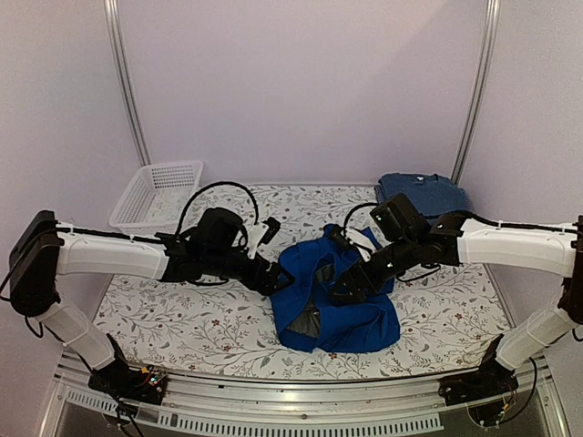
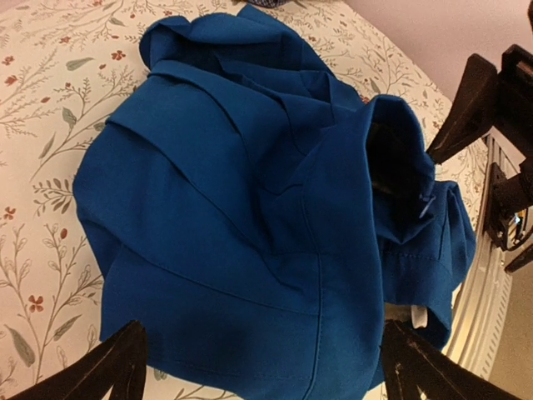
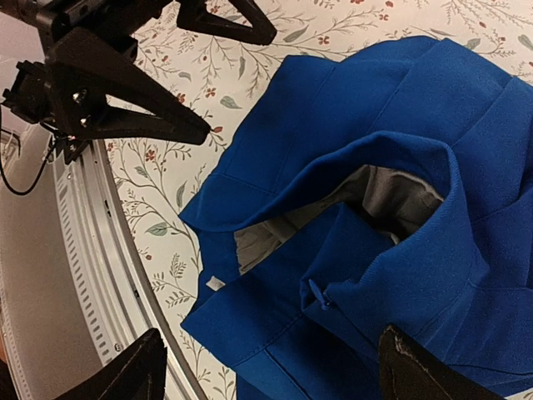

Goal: Fold and stack the mixed laundry pile
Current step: Pick up the crumpled skirt from the center of the board.

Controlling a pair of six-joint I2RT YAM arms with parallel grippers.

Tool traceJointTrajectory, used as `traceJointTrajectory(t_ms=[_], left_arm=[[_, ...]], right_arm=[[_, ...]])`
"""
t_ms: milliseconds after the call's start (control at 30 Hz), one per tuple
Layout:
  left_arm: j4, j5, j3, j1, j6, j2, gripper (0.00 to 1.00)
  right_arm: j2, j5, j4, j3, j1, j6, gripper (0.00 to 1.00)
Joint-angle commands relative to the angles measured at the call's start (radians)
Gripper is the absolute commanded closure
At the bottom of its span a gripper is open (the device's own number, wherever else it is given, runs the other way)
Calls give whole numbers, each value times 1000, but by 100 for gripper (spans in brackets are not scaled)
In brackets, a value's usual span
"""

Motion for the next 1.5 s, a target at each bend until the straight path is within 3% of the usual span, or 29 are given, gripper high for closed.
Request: traceJointTrajectory(t_ms=[0, 267, 600, 867, 1100, 1133, 1467], left_arm=[[88, 3, 24, -30, -45, 44, 3], [114, -26, -15, -32, -64, 8, 0], [143, -11, -74, -21, -94, -46, 0], [171, -11, -145, 29, -118, -128, 0], [189, -14, -180, 49, -127, -144, 0], [193, -16, -186, 50, -128, -147, 0], [241, -69, -260, 58, -108, -234, 0]], right_arm=[[36, 150, -16, 25, -4, 21, 13], [27, 422, -57, 14, 65, -37, 6], [75, 590, 61, 6, 153, -211, 7], [143, 717, 82, 42, 169, -293, 33], [61, 703, 113, 117, 168, -314, 96], [49, 697, 116, 124, 169, -317, 100], [-38, 816, 96, 324, 149, -323, 100]])
